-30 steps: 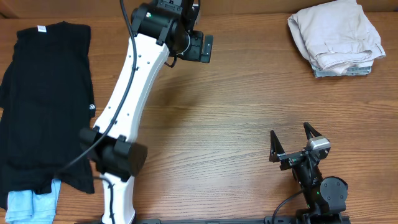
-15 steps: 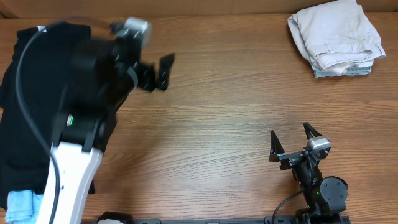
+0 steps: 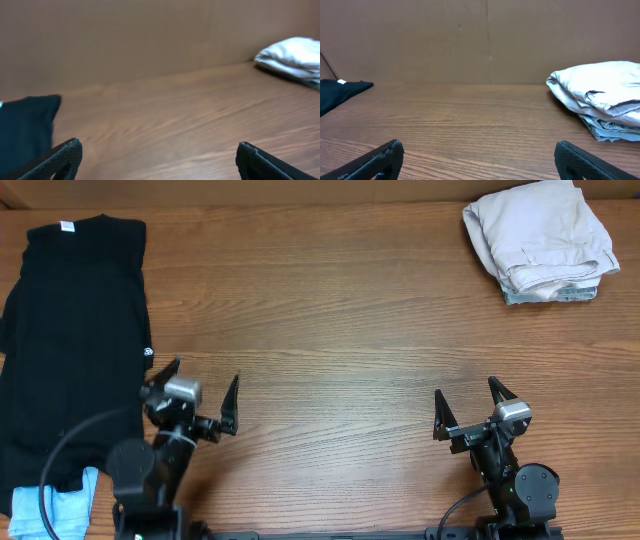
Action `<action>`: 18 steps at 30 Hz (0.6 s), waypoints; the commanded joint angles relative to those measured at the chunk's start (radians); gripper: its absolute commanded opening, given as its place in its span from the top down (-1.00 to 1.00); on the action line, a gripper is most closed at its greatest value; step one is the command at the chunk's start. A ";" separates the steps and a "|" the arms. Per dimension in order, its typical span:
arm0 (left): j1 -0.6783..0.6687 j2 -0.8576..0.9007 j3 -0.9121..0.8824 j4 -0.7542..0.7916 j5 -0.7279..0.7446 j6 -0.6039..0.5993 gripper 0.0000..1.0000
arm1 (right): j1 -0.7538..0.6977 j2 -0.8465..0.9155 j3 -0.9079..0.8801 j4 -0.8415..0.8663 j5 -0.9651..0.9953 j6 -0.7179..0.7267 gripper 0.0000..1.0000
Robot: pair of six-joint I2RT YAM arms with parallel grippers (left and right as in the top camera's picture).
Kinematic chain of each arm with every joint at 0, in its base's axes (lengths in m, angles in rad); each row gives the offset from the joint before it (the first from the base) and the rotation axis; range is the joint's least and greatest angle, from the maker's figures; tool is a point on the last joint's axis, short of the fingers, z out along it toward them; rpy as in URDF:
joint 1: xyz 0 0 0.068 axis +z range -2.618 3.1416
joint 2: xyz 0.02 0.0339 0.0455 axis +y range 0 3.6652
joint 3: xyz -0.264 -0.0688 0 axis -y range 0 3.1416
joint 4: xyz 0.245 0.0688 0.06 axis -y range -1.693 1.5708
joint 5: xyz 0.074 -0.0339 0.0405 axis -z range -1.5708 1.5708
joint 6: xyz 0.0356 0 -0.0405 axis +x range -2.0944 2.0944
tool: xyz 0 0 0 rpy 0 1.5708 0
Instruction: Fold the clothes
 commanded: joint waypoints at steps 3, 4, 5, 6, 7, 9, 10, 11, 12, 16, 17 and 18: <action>0.044 -0.219 -0.149 0.006 -0.047 0.019 -1.00 | 0.006 -0.011 -0.011 0.004 0.009 0.005 -1.00; 0.043 -0.245 -0.168 0.007 -0.065 0.019 -1.00 | 0.006 -0.011 -0.011 0.005 0.009 0.005 -1.00; 0.043 -0.272 -0.191 0.008 -0.076 0.019 -1.00 | 0.006 -0.011 -0.011 0.004 0.009 0.005 -1.00; 0.043 -0.295 -0.210 0.007 -0.086 0.018 -1.00 | 0.006 -0.011 -0.011 0.004 0.009 0.005 -1.00; 0.043 -0.308 -0.223 0.008 -0.086 0.019 -1.00 | 0.006 -0.011 -0.011 0.004 0.009 0.005 -1.00; 0.043 -0.333 -0.251 0.009 -0.086 0.016 -1.00 | 0.006 -0.011 -0.011 0.004 0.009 0.005 -1.00; 0.043 -0.341 -0.262 0.009 -0.091 0.009 -0.99 | 0.006 -0.011 -0.011 0.004 0.009 0.005 -1.00; 0.043 -0.347 -0.271 0.008 -0.095 0.003 -1.00 | 0.006 -0.011 -0.011 0.004 0.009 0.005 -1.00; 0.042 -0.354 -0.270 -0.019 -0.105 0.004 -0.99 | 0.006 -0.011 -0.011 0.004 0.009 0.005 -1.00; 0.030 -0.367 -0.270 -0.029 -0.140 0.001 -0.99 | 0.006 -0.011 -0.011 0.004 0.009 0.005 -1.00; 0.026 -0.375 -0.270 -0.029 -0.141 0.001 -1.00 | 0.006 -0.011 -0.011 0.004 0.009 0.005 -1.00; 0.023 -0.374 -0.270 -0.028 -0.140 0.001 -0.99 | 0.006 -0.011 -0.011 0.004 0.009 0.005 -1.00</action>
